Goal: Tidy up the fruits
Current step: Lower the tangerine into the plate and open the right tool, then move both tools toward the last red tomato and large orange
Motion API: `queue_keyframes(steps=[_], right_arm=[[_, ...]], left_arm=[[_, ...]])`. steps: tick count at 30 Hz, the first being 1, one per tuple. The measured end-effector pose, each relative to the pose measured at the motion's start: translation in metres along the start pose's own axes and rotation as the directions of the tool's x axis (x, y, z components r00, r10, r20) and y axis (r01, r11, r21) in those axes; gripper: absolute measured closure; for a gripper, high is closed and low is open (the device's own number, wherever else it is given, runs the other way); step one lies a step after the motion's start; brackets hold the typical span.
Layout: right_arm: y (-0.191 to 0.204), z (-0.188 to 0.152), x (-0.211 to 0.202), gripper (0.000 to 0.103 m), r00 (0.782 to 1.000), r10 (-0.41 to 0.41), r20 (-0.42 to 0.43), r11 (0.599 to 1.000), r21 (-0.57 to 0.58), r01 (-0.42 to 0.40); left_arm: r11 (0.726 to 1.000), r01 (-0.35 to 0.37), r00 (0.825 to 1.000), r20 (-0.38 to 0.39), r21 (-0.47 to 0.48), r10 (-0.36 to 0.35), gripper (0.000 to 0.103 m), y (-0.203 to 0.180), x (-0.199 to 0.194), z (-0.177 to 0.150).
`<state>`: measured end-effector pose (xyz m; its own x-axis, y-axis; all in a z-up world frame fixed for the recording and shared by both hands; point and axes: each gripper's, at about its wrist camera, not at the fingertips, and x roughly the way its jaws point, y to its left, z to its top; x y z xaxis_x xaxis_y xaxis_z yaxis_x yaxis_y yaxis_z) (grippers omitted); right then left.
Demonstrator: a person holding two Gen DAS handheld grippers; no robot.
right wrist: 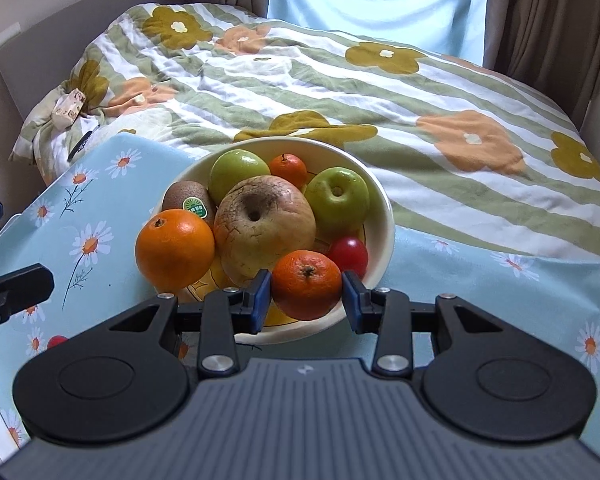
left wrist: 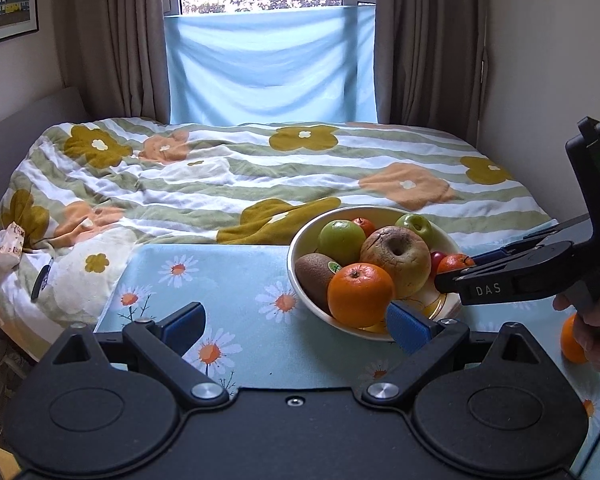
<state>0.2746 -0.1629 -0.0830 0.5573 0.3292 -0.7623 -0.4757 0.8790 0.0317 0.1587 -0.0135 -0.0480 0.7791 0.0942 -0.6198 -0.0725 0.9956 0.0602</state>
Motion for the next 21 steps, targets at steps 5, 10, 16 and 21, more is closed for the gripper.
queue_keyframes(steps=[5, 10, 16, 21], right_arm=[[0.002, -0.006, 0.01, 0.05, 1.0, 0.007, -0.014, 1.0, -0.02, -0.007], [0.005, -0.007, 0.011, 0.041, 1.0, 0.008, -0.007, 0.999, -0.035, -0.008], [0.003, -0.012, -0.012, 0.0, 0.997, -0.026, 0.068, 1.0, -0.013, 0.027], [0.001, -0.012, -0.029, 0.0, 0.996, -0.04, 0.084, 0.999, 0.009, 0.039]], left_arm=[[1.0, -0.007, 1.0, -0.007, -0.002, 0.007, 0.004, 0.005, -0.002, -0.006], [1.0, -0.006, 1.0, -0.013, -0.009, 0.006, 0.004, 0.007, -0.006, -0.009], [1.0, -0.009, 1.0, -0.005, 0.002, 0.009, 0.004, 0.007, -0.014, -0.01], [1.0, -0.009, 1.0, 0.013, 0.003, 0.009, 0.004, 0.005, -0.024, -0.008]])
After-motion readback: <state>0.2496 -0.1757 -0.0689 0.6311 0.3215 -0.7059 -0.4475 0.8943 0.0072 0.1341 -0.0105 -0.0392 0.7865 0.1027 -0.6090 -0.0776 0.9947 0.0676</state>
